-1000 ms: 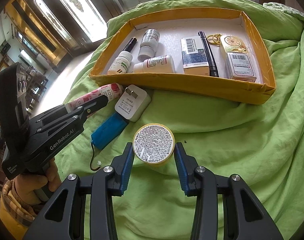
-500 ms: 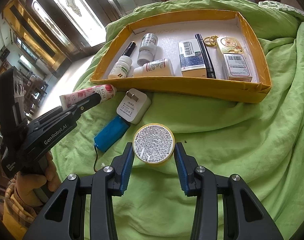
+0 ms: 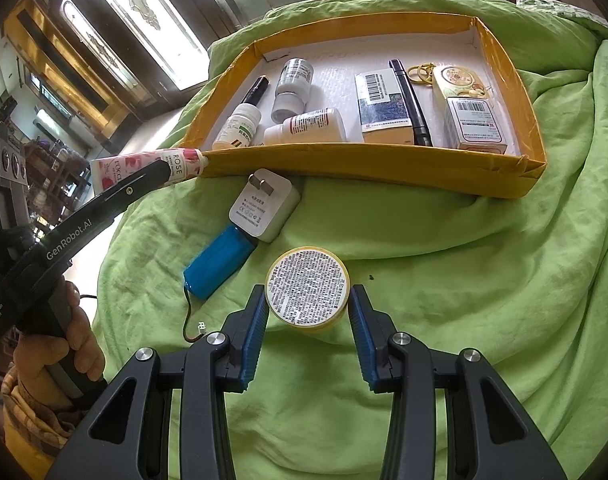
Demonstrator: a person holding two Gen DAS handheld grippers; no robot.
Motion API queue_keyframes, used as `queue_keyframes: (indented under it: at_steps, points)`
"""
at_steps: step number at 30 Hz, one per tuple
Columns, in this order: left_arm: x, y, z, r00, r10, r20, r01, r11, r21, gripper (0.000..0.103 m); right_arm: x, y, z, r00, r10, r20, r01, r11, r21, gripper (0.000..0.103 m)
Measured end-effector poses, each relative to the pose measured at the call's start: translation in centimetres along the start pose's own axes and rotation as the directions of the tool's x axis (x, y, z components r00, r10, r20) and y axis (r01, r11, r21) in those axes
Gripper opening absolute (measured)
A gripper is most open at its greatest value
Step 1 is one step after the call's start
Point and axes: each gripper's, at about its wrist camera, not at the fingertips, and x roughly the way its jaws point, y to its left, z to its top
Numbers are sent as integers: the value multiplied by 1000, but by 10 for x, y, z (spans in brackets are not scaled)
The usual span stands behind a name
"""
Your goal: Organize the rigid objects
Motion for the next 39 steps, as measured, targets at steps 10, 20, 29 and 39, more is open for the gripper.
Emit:
queue_keyframes:
  at_steps: [10, 20, 29, 39]
  points:
    - [-1, 0, 0, 1000, -2, -1, 2, 1000, 0, 10, 0, 0, 0, 1000, -2, 1, 2, 1000, 0, 36]
    - [-3, 0, 1, 1000, -4, 7, 4, 1000, -1, 9, 0, 1, 0, 1000, -2, 2, 2, 1000, 0, 36]
    - [-4, 1, 1, 1000, -8, 11, 8, 1000, -2, 10, 0, 0, 0, 1000, -2, 3, 2, 1000, 4, 36]
    - [-6, 3, 2, 1000, -10, 18, 10, 1000, -11, 10, -1, 0, 1, 1000, -1, 5, 1, 1000, 2, 36]
